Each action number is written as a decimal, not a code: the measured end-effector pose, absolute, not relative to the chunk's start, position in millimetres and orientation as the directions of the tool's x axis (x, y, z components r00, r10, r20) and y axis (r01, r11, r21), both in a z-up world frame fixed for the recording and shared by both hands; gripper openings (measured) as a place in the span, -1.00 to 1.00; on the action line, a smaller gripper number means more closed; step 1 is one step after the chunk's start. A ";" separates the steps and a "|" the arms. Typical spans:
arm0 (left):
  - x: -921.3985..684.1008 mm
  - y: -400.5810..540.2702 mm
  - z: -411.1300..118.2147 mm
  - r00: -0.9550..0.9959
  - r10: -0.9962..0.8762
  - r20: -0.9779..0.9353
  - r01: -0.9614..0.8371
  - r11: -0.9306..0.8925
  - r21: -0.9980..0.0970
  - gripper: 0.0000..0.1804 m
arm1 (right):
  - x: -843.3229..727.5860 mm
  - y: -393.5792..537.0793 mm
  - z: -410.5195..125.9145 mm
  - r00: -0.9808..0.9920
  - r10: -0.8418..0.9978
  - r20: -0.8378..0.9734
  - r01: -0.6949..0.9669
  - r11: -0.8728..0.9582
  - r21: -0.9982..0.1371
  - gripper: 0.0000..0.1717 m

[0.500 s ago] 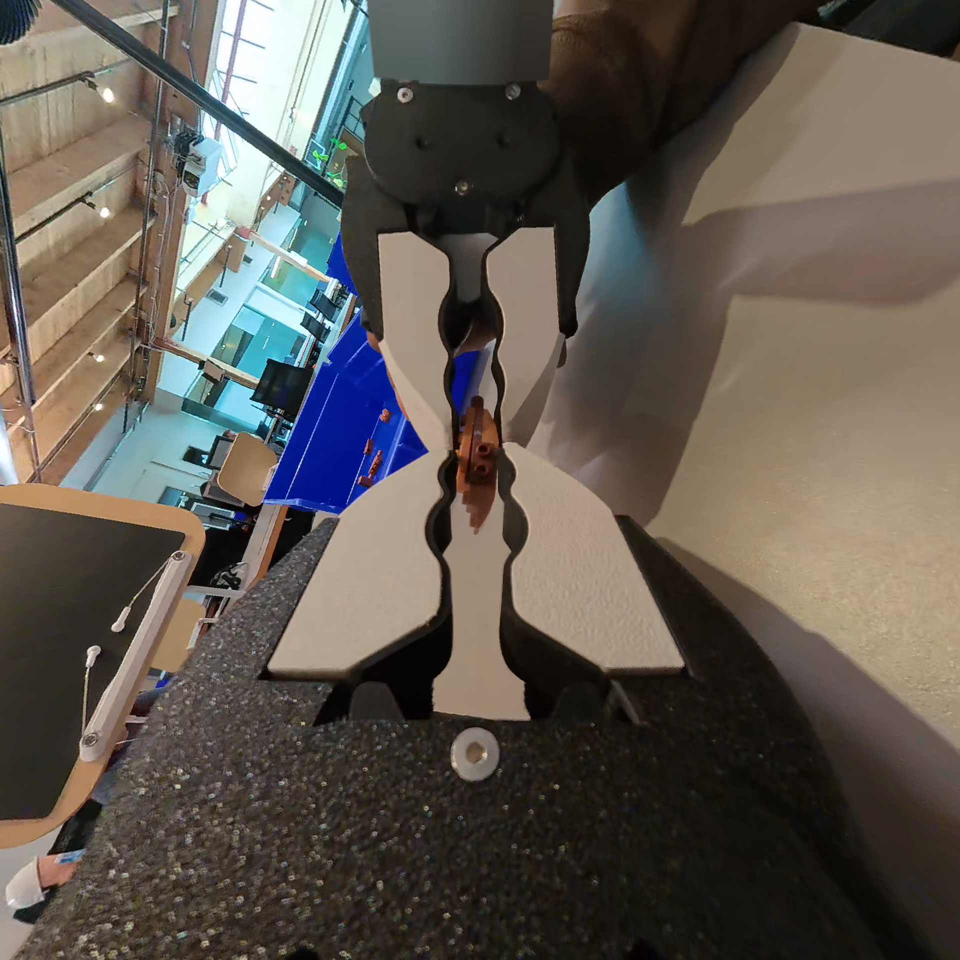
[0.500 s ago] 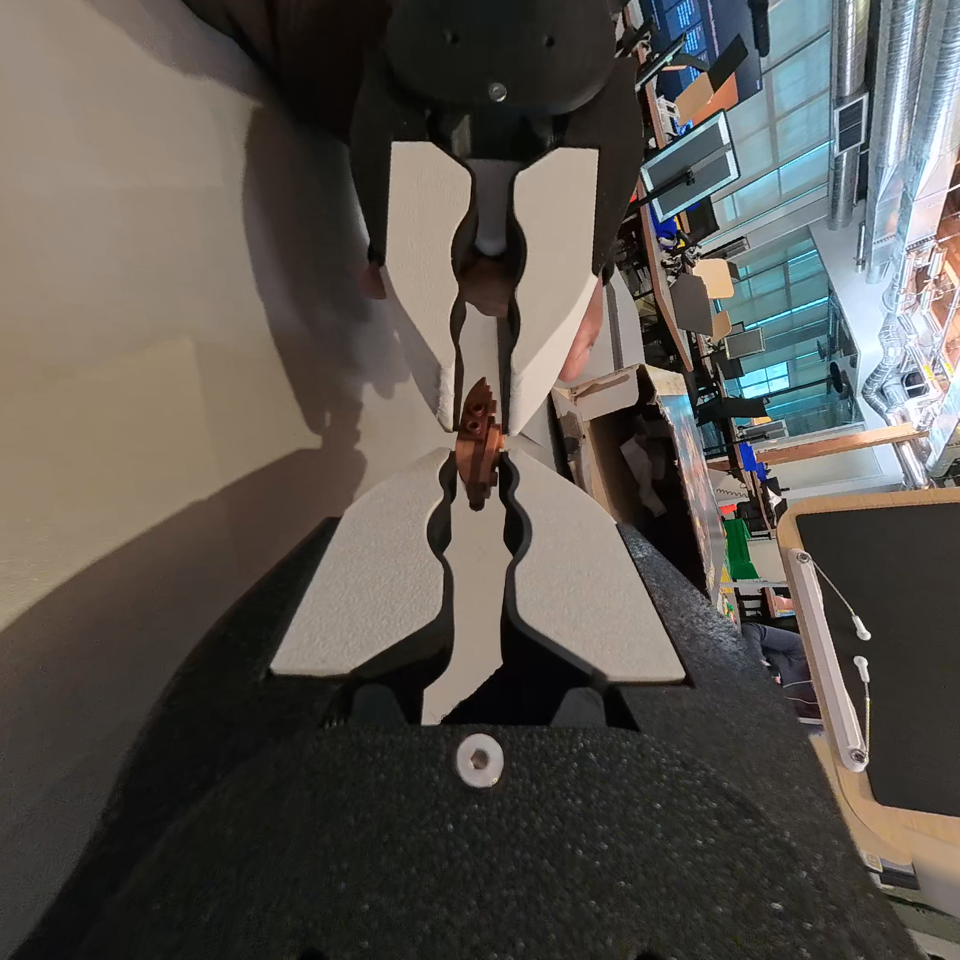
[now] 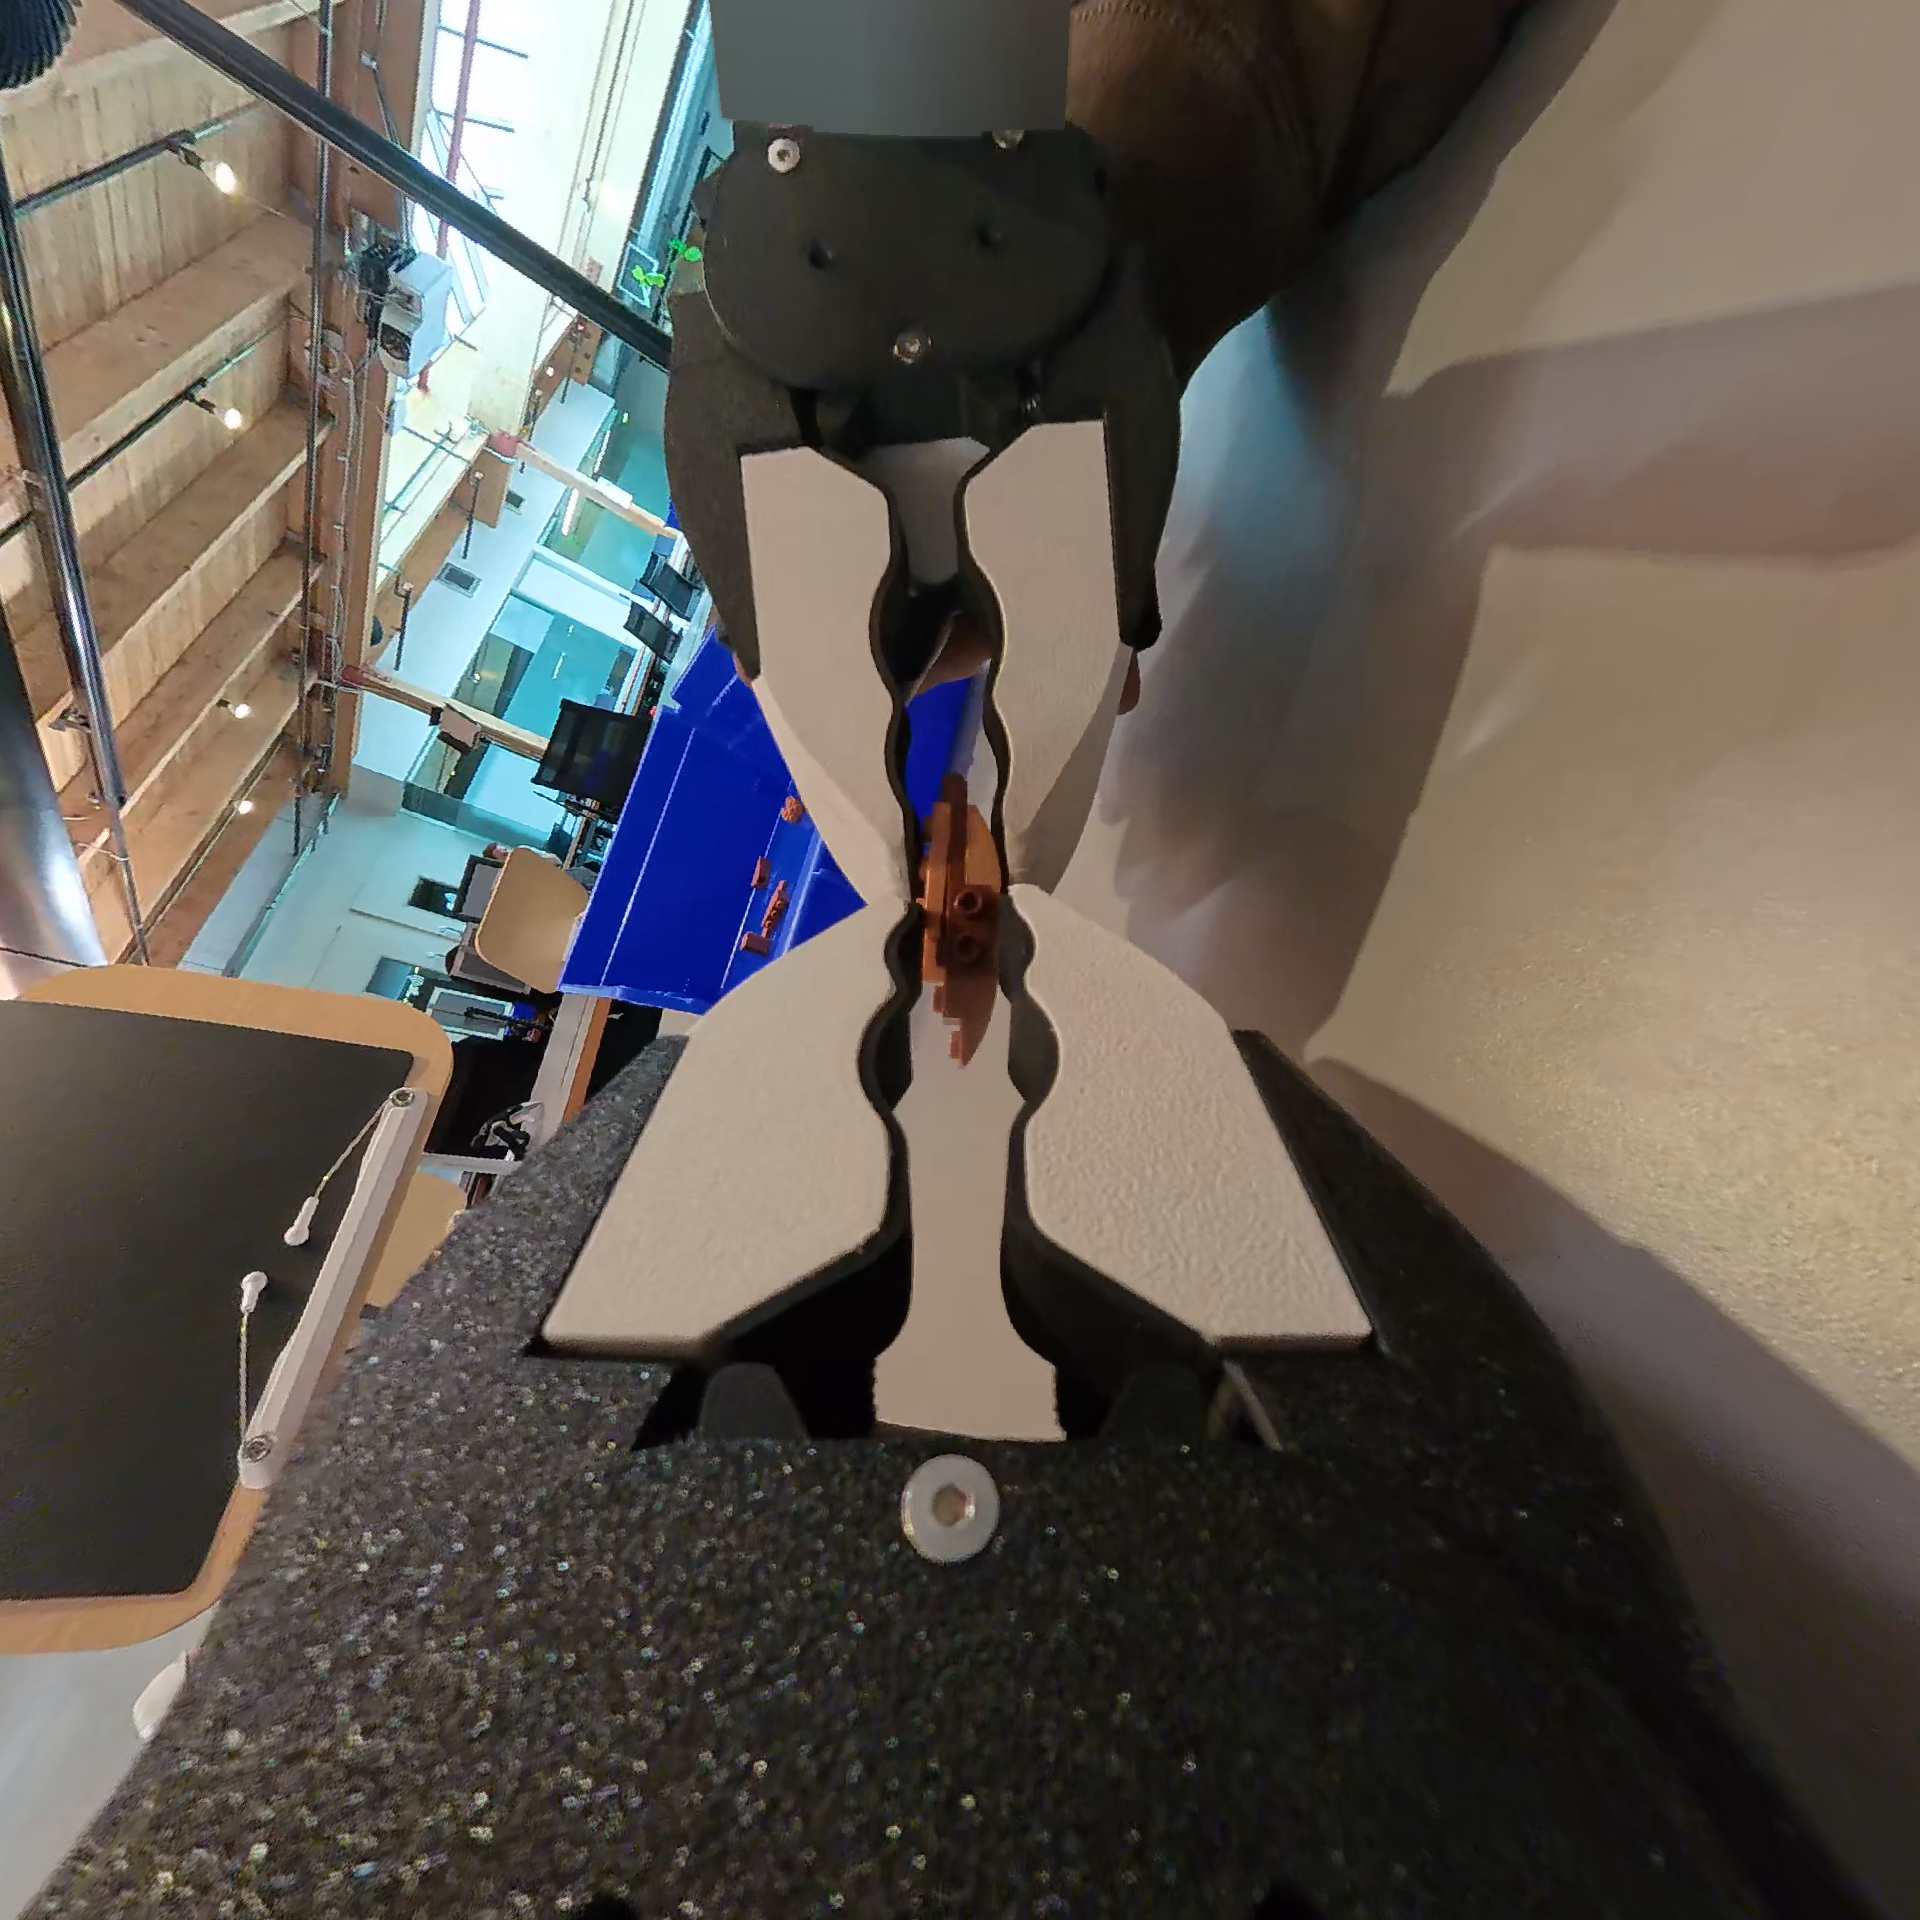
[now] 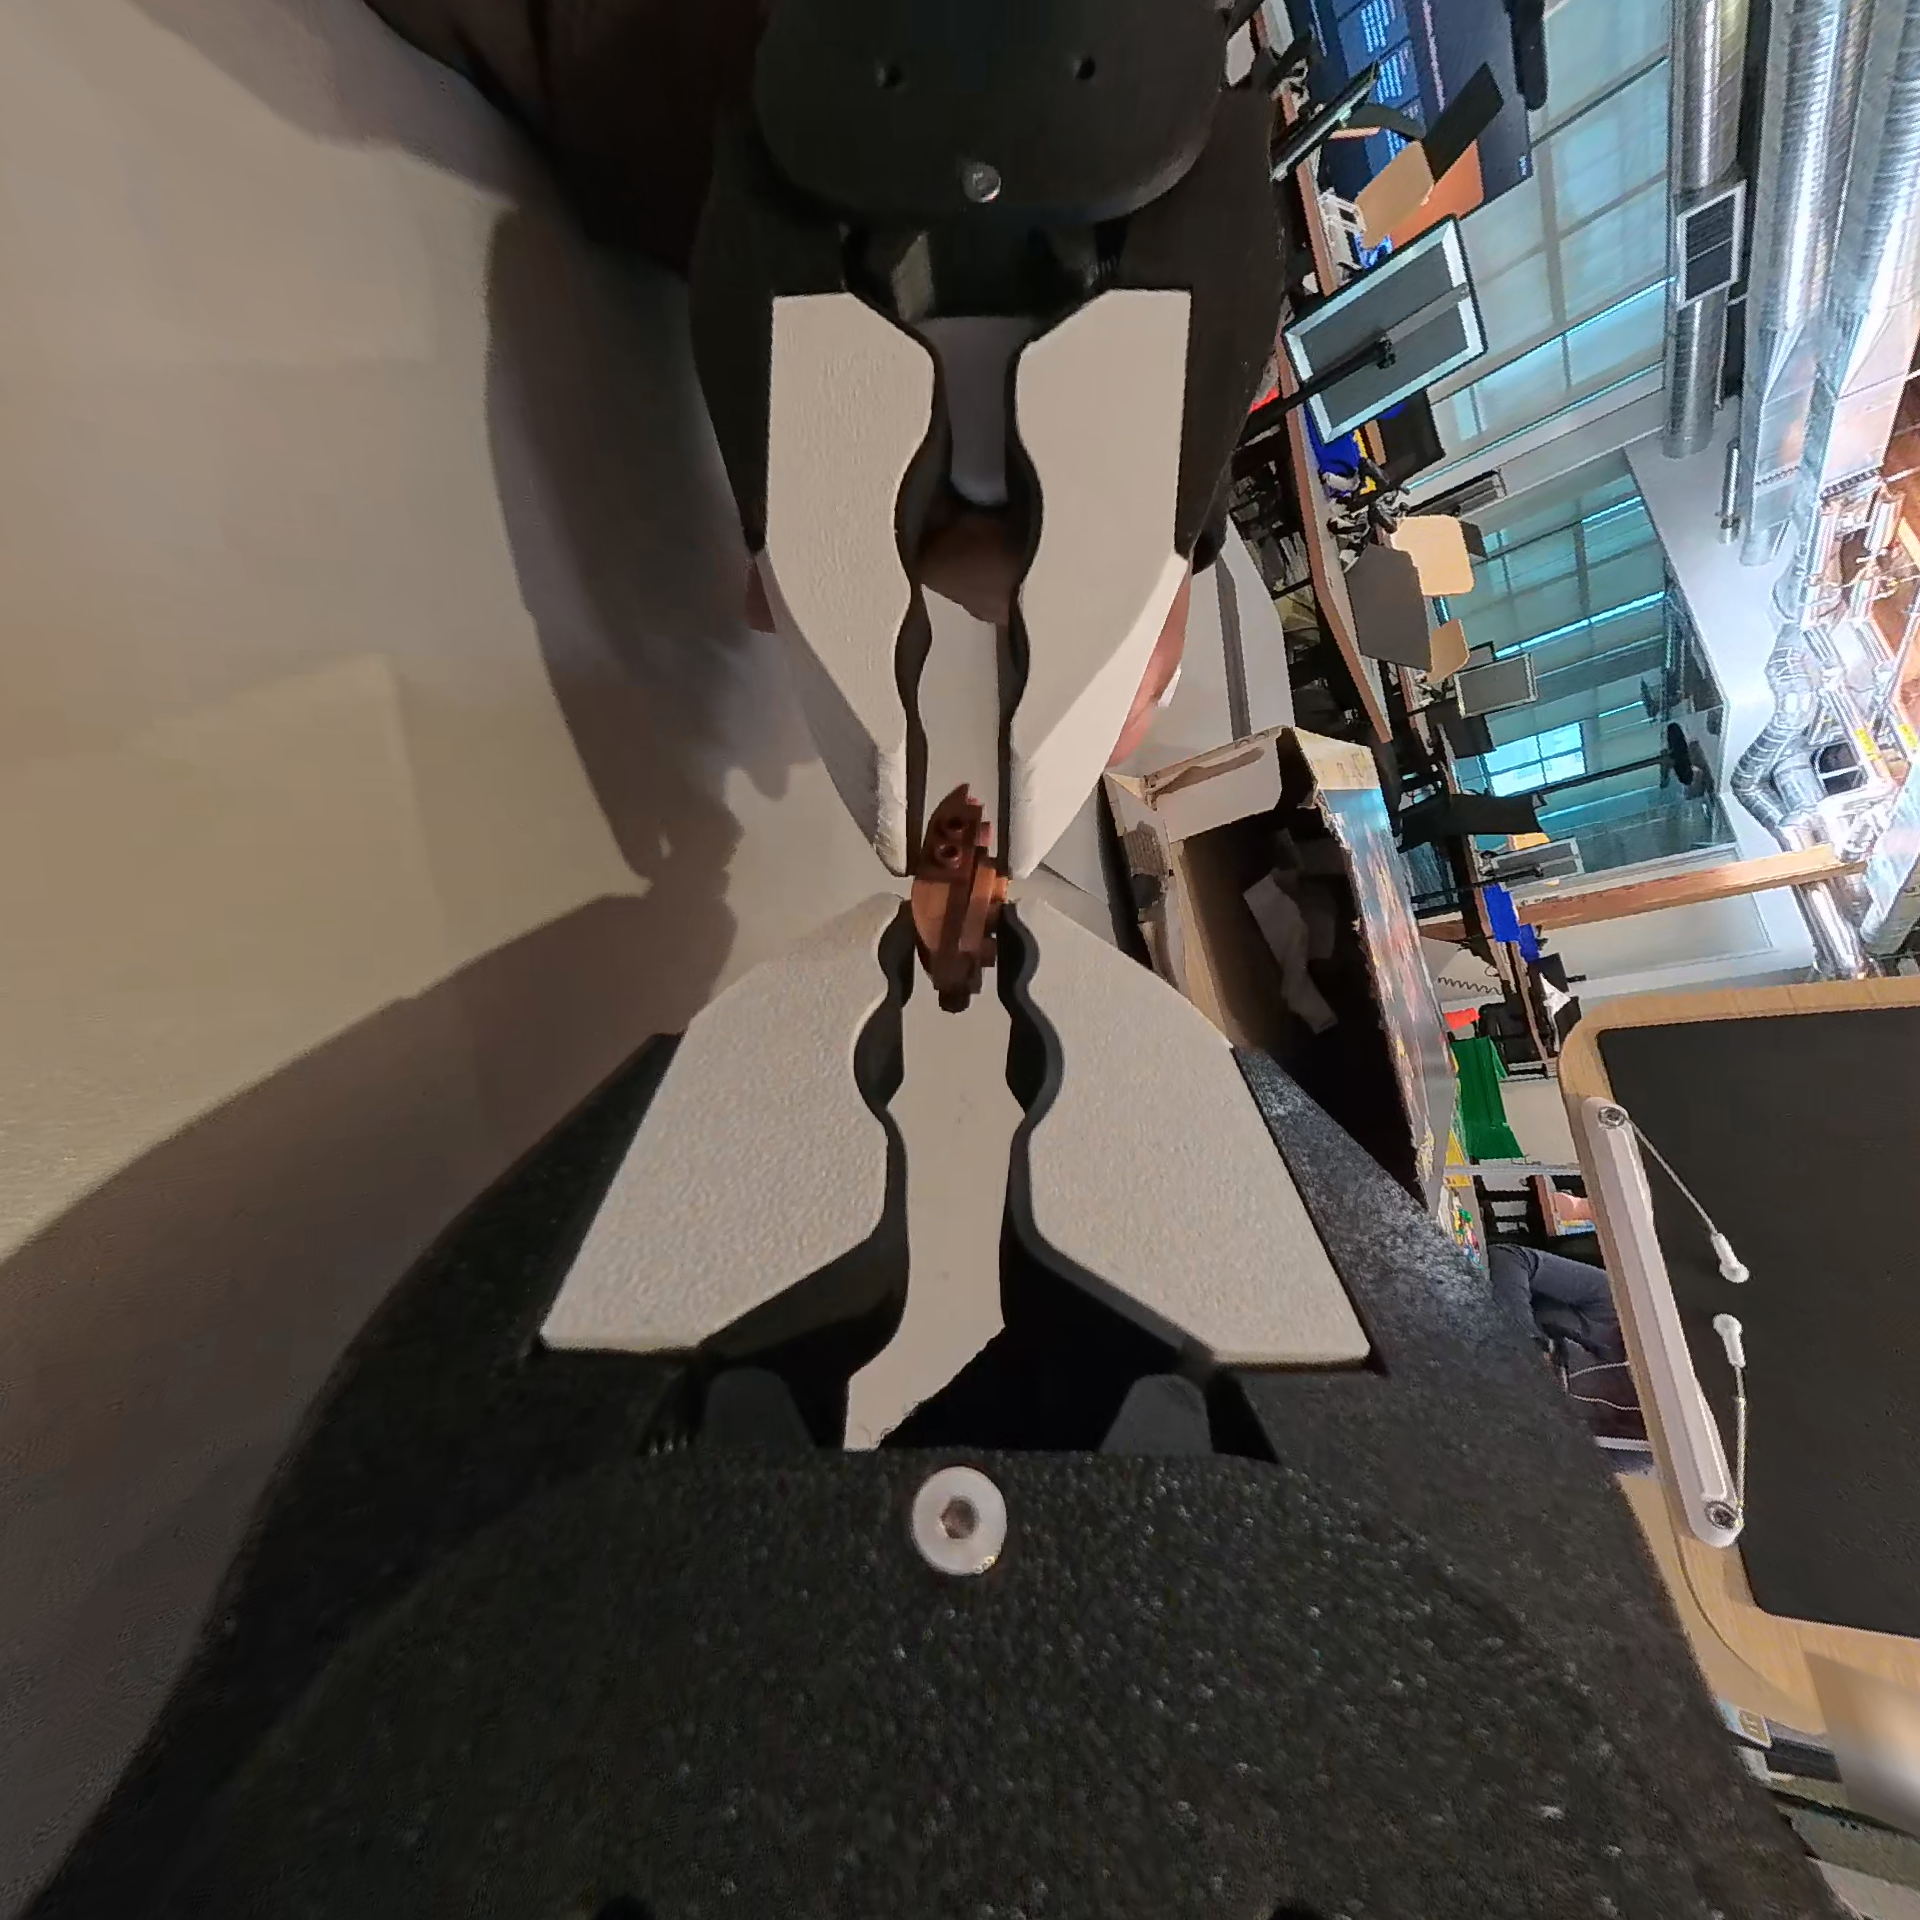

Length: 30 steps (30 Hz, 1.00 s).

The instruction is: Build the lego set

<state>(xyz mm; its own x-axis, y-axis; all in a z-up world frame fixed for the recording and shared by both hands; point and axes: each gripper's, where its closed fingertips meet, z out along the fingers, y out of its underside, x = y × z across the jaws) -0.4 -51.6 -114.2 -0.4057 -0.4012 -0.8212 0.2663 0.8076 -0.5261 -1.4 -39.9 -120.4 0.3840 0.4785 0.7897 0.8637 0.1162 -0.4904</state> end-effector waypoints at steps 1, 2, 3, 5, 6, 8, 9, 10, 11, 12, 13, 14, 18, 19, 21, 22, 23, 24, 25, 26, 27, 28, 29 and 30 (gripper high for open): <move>-0.4 -51.5 -114.8 -0.410 -0.402 -0.819 0.261 0.808 -0.528 -0.85 | -1.4 -39.9 -120.7 0.382 0.478 0.791 0.865 0.116 -0.488 -0.83; -0.4 -51.6 -114.9 -0.412 -0.403 -0.817 0.260 0.808 -0.529 -0.86 | -1.6 -40.1 -120.7 0.380 0.477 0.792 0.865 0.119 -0.487 -0.83; -0.6 -51.8 -115.0 -0.415 -0.402 -0.816 0.258 0.808 -0.530 -0.86 | -1.7 -40.3 -120.7 0.380 0.478 0.792 0.865 0.120 -0.487 -0.83; -0.7 -51.8 -114.3 -0.416 -0.406 -0.813 0.256 0.806 -0.534 -0.86 | -1.8 -40.3 -120.0 0.380 0.476 0.793 0.864 0.122 -0.488 -0.83; -0.9 -51.8 -114.1 -0.421 -0.409 -0.810 0.254 0.804 -0.538 -0.86 | -2.2 -40.5 -119.9 0.381 0.477 0.792 0.863 0.123 -0.489 -0.83; -1.5 -52.0 -113.5 -0.427 -0.414 -0.804 0.253 0.799 -0.546 -0.87 | -2.5 -40.6 -119.2 0.385 0.477 0.790 0.860 0.125 -0.494 -0.83; -1.4 -52.0 -113.1 -0.426 -0.415 -0.804 0.253 0.799 -0.546 -0.87 | -2.3 -40.7 -118.9 0.385 0.476 0.790 0.860 0.125 -0.495 -0.83; -1.2 -52.0 -113.0 -0.425 -0.416 -0.804 0.253 0.798 -0.547 -0.87 | -2.1 -40.7 -118.9 0.386 0.476 0.791 0.860 0.125 -0.495 -0.83; -1.1 -52.0 -113.0 -0.425 -0.416 -0.804 0.253 0.798 -0.547 -0.87 | -1.8 -40.7 -118.8 0.388 0.475 0.790 0.859 0.124 -0.497 -0.83; -0.7 -51.8 -112.8 -0.422 -0.416 -0.805 0.256 0.797 -0.546 -0.87 | -1.3 -40.5 -118.1 0.394 0.472 0.788 0.856 0.123 -0.502 -0.83; -0.3 -51.5 -111.5 -0.413 -0.423 -0.806 0.262 0.793 -0.550 -0.86 | -0.7 -40.0 -116.3 0.406 0.467 0.785 0.850 0.122 -0.512 -0.83; -0.1 -51.4 -109.3 -0.403 -0.435 -0.806 0.268 0.785 -0.558 -0.86 | -0.5 -40.0 -113.8 0.421 0.463 0.780 0.841 0.124 -0.527 -0.83; -2.2 -49.9 -99.5 -0.389 -0.486 -0.782 0.289 0.742 -0.605 -0.76 | -0.6 -44.6 -105.3 0.463 0.468 0.753 0.793 0.160 -0.587 -0.83; -2.7 -48.1 -97.6 -0.391 -0.499 -0.773 0.289 0.731 -0.618 -0.70 | -0.2 -45.6 -104.0 0.468 0.466 0.751 0.786 0.169 -0.595 -0.83; -4.1 -46.3 -96.6 -0.407 -0.516 -0.754 0.287 0.711 -0.642 -0.63 | -1.6 -47.9 -101.9 0.473 0.472 0.744 0.769 0.191 -0.610 -0.83; -3.6 -45.7 -96.7 -0.408 -0.522 -0.749 0.285 0.707 -0.648 -0.62 | -3.0 -49.0 -100.8 0.475 0.476 0.740 0.759 0.202 -0.618 -0.83; -2.7 -45.3 -97.5 -0.407 -0.523 -0.749 0.280 0.709 -0.647 -0.62 | -4.3 -49.8 -99.7 0.478 0.480 0.736 0.752 0.211 -0.625 -0.83; -2.3 -46.2 -99.4 -0.414 -0.517 -0.749 0.277 0.712 -0.645 -0.63 | -5.6 -50.5 -98.9 0.477 0.482 0.735 0.747 0.218 -0.628 -0.83; -2.6 -48.0 -101.4 -0.423 -0.510 -0.749 0.278 0.714 -0.643 -0.64 | -6.6 -51.1 -98.2 0.476 0.483 0.735 0.744 0.225 -0.630 -0.83; -3.0 -50.3 -102.6 -0.428 -0.503 -0.751 0.283 0.714 -0.640 -0.65 | -7.5 -51.6 -98.0 0.476 0.485 0.734 0.741 0.228 -0.632 -0.83; -3.1 -52.0 -103.1 -0.431 -0.500 -0.752 0.286 0.714 -0.639 -0.66 | -8.4 -52.1 -98.1 0.476 0.488 0.732 0.738 0.232 -0.634 -0.83; -3.3 -53.7 -103.2 -0.433 -0.496 -0.752 0.291 0.713 -0.638 -0.70 | -9.2 -52.4 -98.1 0.475 0.490 0.731 0.736 0.235 -0.635 -0.83; -3.6 -55.3 -102.9 -0.433 -0.495 -0.753 0.296 0.711 -0.637 -0.73 | -10.2 -52.7 -97.8 0.475 0.491 0.730 0.733 0.240 -0.637 -0.83; -3.8 -56.3 -102.8 -0.433 -0.492 -0.755 0.300 0.711 -0.636 -0.76 | -11.5 -53.1 -97.4 0.475 0.493 0.729 0.728 0.245 -0.640 -0.83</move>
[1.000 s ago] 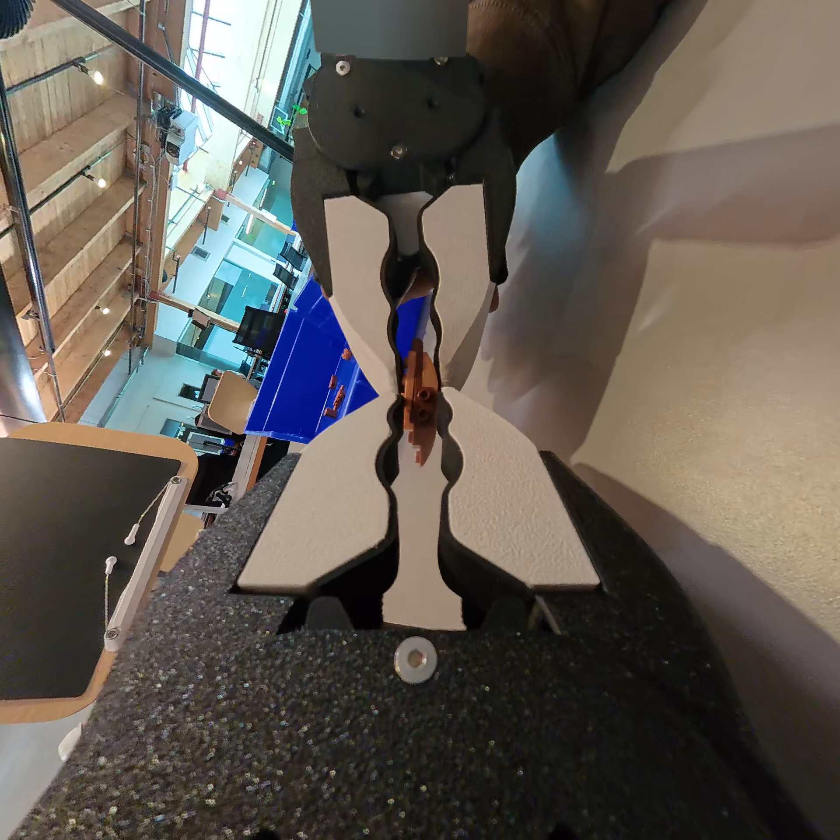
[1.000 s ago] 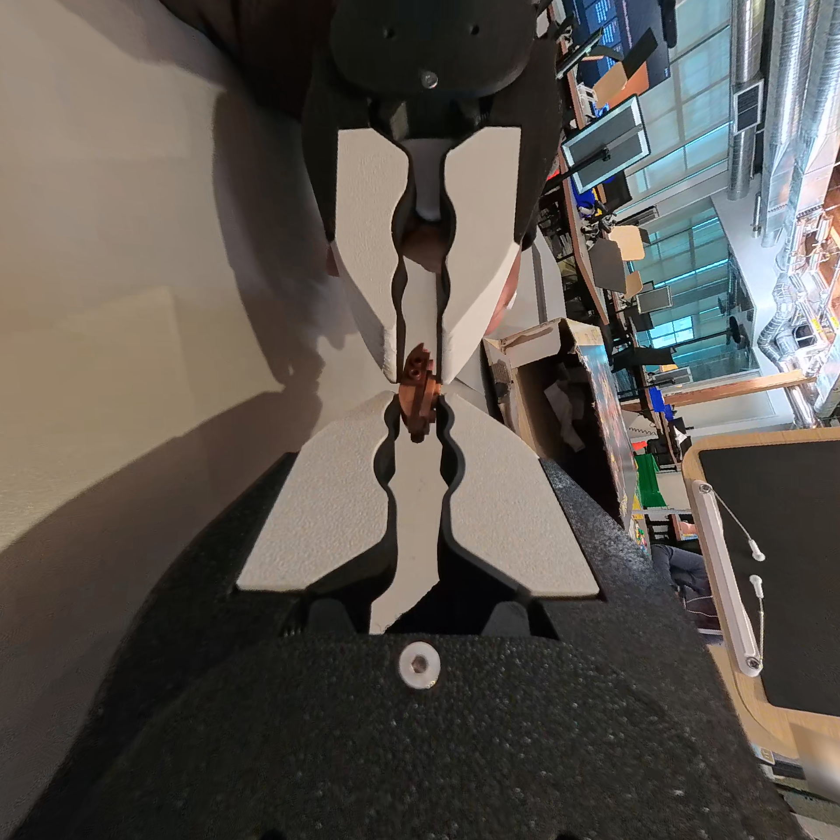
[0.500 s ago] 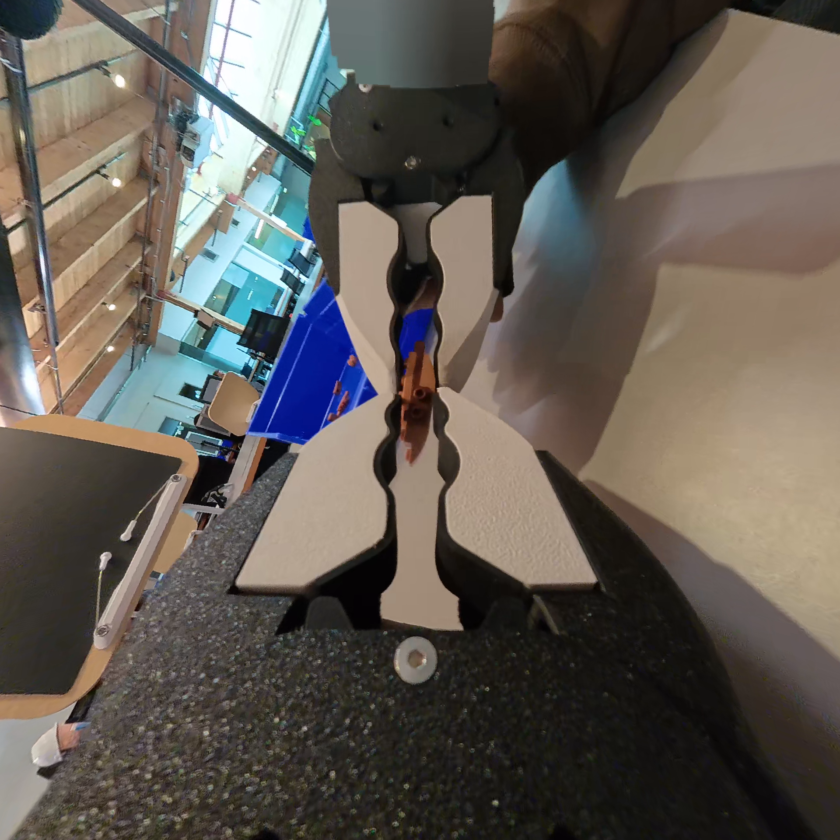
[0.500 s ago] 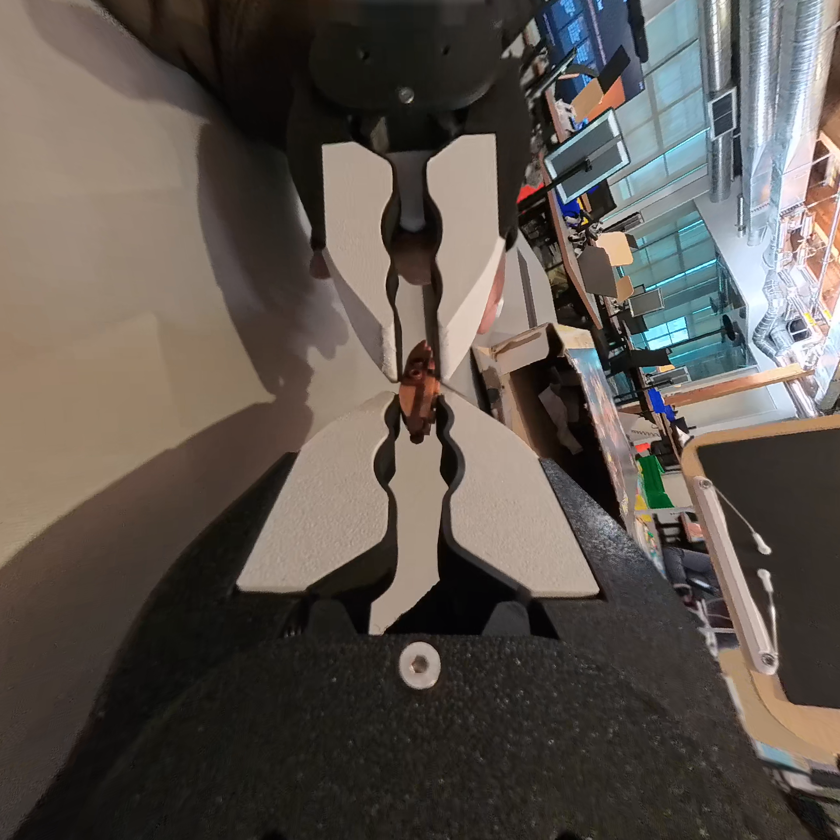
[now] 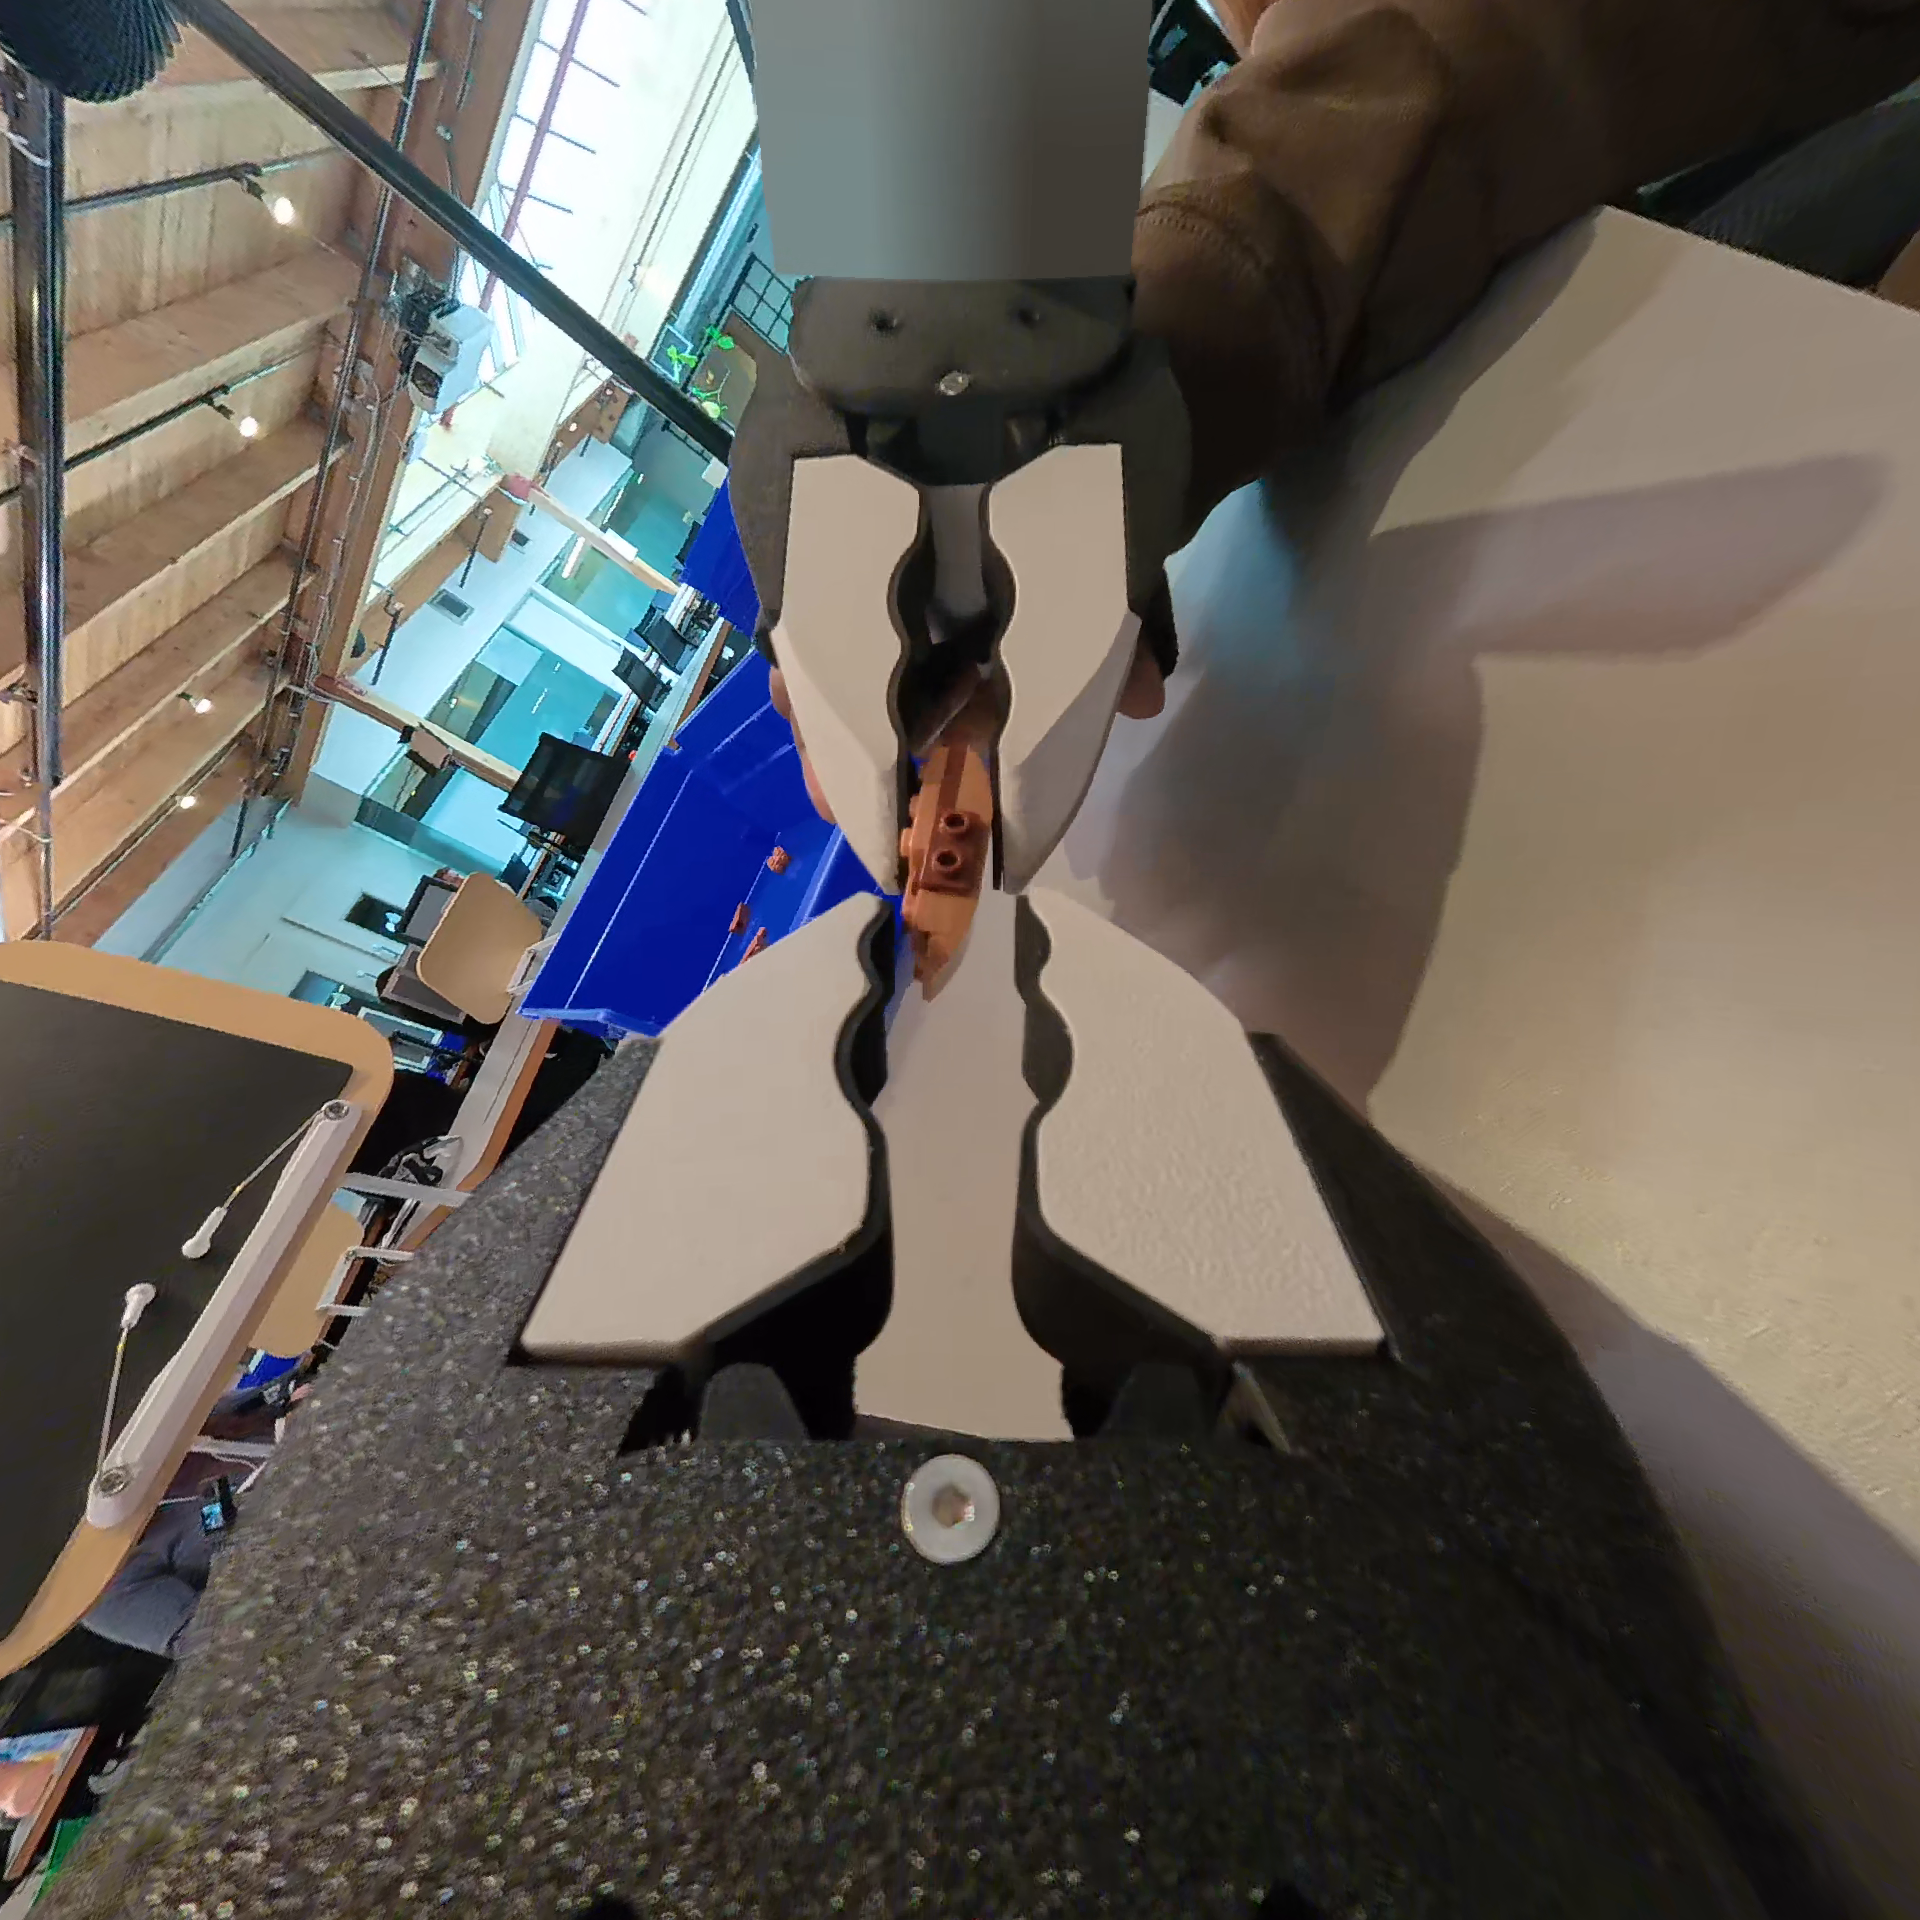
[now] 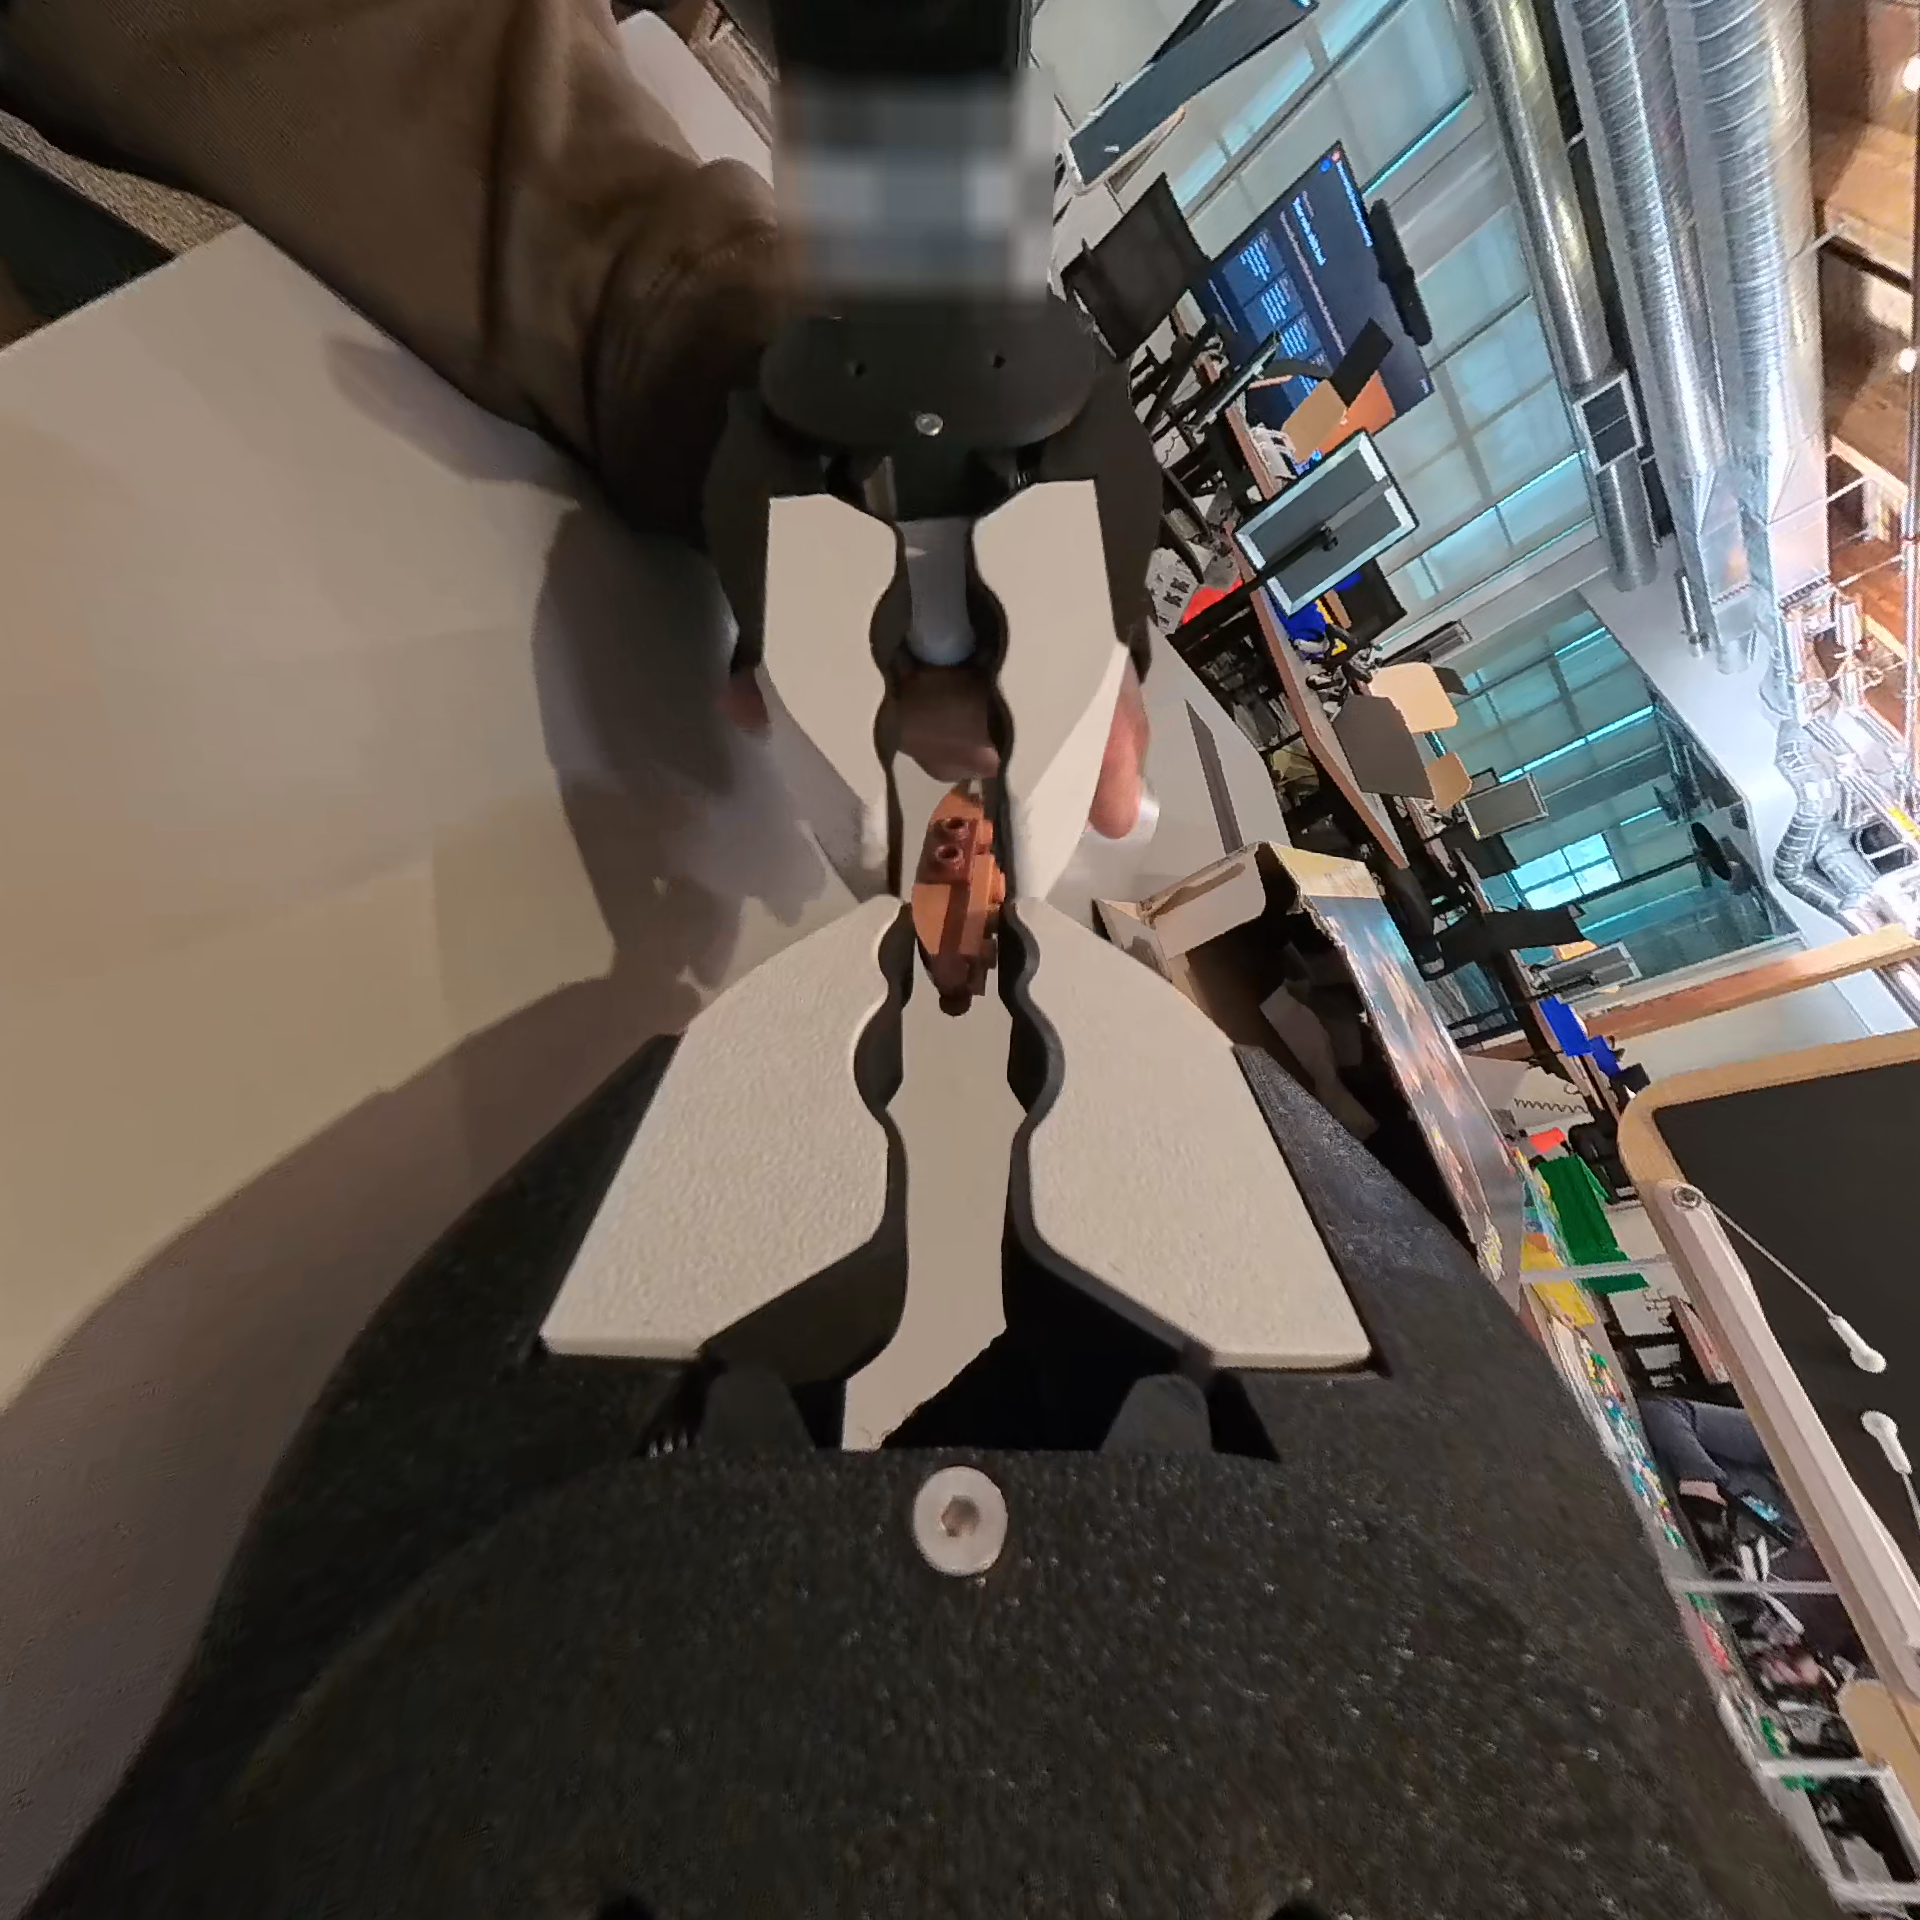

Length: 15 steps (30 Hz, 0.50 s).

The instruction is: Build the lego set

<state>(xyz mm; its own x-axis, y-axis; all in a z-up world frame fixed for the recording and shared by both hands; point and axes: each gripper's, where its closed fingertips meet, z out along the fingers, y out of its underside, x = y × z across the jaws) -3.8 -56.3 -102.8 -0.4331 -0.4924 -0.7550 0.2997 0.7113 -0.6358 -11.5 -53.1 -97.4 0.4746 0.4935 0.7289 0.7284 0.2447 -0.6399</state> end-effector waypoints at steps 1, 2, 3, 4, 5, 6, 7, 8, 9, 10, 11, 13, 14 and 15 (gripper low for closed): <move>-3.9 -56.9 -102.8 -0.431 -0.489 -0.759 0.303 0.714 -0.632 -0.80 | -12.1 -53.5 -97.3 0.474 0.495 0.728 0.726 0.248 -0.641 -0.83; -3.5 -56.4 -102.5 -0.422 -0.487 -0.765 0.303 0.719 -0.625 -0.82 | -12.0 -53.5 -96.9 0.474 0.494 0.729 0.726 0.249 -0.641 -0.83; -3.2 -55.8 -101.3 -0.413 -0.487 -0.769 0.305 0.722 -0.621 -0.85 | -11.9 -53.3 -96.7 0.476 0.490 0.730 0.726 0.249 -0.641 -0.83; -3.2 -55.3 -100.6 -0.413 -0.490 -0.768 0.304 0.721 -0.623 -0.85 | -11.3 -52.8 -96.2 0.477 0.482 0.735 0.729 0.249 -0.637 -0.83; -3.2 -54.6 -99.6 -0.410 -0.494 -0.767 0.303 0.719 -0.626 -0.86 | -9.9 -51.9 -95.5 0.479 0.470 0.742 0.735 0.247 -0.631 -0.82; -3.3 -54.1 -98.7 -0.407 -0.496 -0.767 0.305 0.717 -0.626 -0.86 | -8.3 -50.8 -94.9 0.480 0.457 0.749 0.742 0.244 -0.625 -0.81; -3.4 -53.7 -98.3 -0.407 -0.499 -0.765 0.304 0.716 -0.628 -0.86 | -7.2 -50.5 -94.4 0.481 0.451 0.752 0.745 0.242 -0.621 -0.79; -3.3 -53.4 -98.4 -0.407 -0.500 -0.765 0.303 0.716 -0.629 -0.86 | -6.4 -50.6 -94.1 0.480 0.446 0.755 0.748 0.242 -0.618 -0.78; -3.3 -53.2 -98.6 -0.408 -0.500 -0.764 0.302 0.716 -0.630 -0.86 | -5.6 -50.9 -94.1 0.477 0.443 0.759 0.752 0.242 -0.614 -0.77; -3.2 -53.2 -98.6 -0.409 -0.502 -0.762 0.301 0.714 -0.632 -0.86 | -4.7 -51.3 -94.1 0.473 0.441 0.763 0.756 0.242 -0.608 -0.77; -3.3 -53.1 -98.4 -0.411 -0.504 -0.760 0.301 0.711 -0.635 -0.86 | -3.8 -51.4 -94.0 0.471 0.438 0.766 0.759 0.242 -0.605 -0.77; -3.7 -53.1 -98.2 -0.417 -0.508 -0.754 0.301 0.705 -0.642 -0.86 | -3.3 -51.9 -94.0 0.467 0.438 0.768 0.761 0.243 -0.602 -0.78; -3.7 -53.1 -98.1 -0.419 -0.511 -0.751 0.301 0.702 -0.645 -0.86 | -3.8 -52.3 -94.0 0.465 0.440 0.768 0.760 0.246 -0.601 -0.79; -3.8 -53.3 -97.8 -0.419 -0.513 -0.749 0.302 0.700 -0.648 -0.86 | -4.6 -52.6 -94.6 0.461 0.444 0.768 0.761 0.248 -0.600 -0.82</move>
